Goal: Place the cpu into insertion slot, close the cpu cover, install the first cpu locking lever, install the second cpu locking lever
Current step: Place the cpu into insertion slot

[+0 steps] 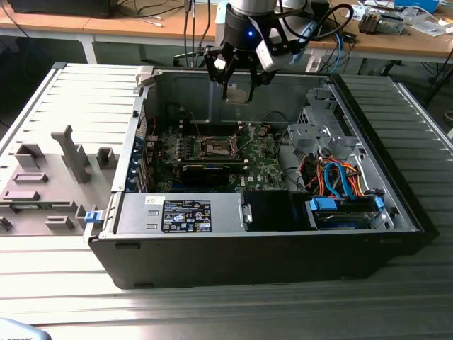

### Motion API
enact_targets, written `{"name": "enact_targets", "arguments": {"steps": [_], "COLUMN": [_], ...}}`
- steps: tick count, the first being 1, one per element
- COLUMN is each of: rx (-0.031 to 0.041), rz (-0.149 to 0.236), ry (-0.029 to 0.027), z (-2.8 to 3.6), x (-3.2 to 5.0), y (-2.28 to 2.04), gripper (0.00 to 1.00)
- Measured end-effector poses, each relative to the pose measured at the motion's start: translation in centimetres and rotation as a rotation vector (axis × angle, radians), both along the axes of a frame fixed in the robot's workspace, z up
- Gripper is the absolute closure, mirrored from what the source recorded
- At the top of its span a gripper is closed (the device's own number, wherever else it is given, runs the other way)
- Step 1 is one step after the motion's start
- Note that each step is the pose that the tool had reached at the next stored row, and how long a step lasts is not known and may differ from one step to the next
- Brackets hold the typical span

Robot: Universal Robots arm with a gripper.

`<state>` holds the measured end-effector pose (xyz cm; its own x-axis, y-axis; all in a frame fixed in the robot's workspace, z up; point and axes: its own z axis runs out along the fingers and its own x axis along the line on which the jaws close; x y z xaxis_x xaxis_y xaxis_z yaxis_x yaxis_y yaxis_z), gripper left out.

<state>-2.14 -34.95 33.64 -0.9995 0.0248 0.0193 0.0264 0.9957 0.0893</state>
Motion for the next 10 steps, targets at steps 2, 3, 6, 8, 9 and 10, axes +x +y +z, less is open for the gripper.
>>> {"name": "enact_targets", "arguments": {"steps": [2,3,6,8,9,10], "rx": [0.0000,0.0001,0.0001,0.0000,0.0000,0.0000], "rz": [0.000,0.000,0.000,0.000,0.000,0.000], "ry": [0.0000,0.0000,0.0000,0.0000,0.0000,0.0000], "z": [-0.04,-0.07,-0.16,-0.22,-0.26,-0.29], "x": [0.00,0.00,0.00,0.00,-0.01,-0.01], "y": [0.00,0.00,0.00,0.00,0.00,0.00], "gripper": [0.46,0.46,0.46,0.46,0.46,0.46]}}
